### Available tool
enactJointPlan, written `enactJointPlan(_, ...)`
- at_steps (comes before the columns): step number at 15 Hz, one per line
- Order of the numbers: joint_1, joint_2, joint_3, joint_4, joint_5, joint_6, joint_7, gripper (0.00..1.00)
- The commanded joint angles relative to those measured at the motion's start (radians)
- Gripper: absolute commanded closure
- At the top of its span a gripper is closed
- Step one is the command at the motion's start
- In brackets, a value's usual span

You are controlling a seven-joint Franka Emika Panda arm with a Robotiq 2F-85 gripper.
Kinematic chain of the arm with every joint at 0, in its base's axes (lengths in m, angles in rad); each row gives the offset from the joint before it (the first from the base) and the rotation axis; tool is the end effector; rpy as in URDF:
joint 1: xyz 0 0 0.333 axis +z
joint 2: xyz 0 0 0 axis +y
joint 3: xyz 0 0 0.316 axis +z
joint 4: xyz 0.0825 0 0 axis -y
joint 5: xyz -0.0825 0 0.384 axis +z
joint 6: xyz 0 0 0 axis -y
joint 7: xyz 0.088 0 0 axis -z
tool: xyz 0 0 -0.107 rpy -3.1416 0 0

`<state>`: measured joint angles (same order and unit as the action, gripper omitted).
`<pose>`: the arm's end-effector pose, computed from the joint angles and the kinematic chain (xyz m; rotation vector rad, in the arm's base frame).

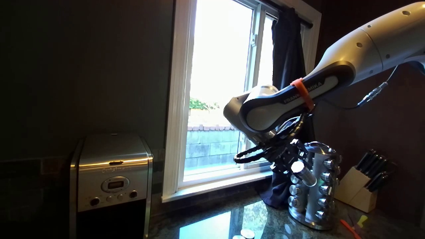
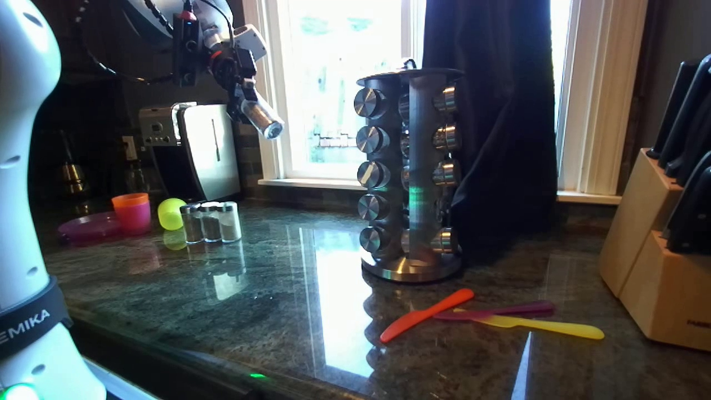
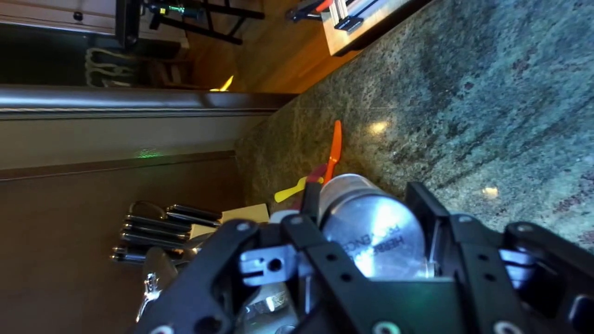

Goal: Pick up one spice cellar and place it on the spice rack

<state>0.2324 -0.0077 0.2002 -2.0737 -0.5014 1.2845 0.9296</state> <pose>0.4357 0.1338 0.4156 2.1868 -0.4888 -0.3275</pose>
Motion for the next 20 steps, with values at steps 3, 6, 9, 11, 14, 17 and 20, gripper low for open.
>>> enactJointPlan(3, -0.011, 0.006, 0.005, 0.018, -0.008, 0.004, 0.008, 0.76)
enactJointPlan(6, -0.029, 0.066, -0.012, 0.101, -0.085, -0.036, 0.14, 0.76)
enactJointPlan(9, -0.038, 0.141, -0.03, 0.179, -0.096, -0.057, 0.281, 0.76)
enactJointPlan(11, -0.038, 0.189, -0.046, 0.224, -0.098, -0.052, 0.384, 0.76)
enactJointPlan(14, -0.032, 0.251, -0.072, 0.287, -0.09, -0.033, 0.537, 0.76)
enactJointPlan(17, -0.029, 0.272, -0.094, 0.332, -0.102, -0.009, 0.665, 0.76)
enactJointPlan(20, -0.026, 0.269, -0.111, 0.375, -0.178, -0.011, 0.748, 0.76)
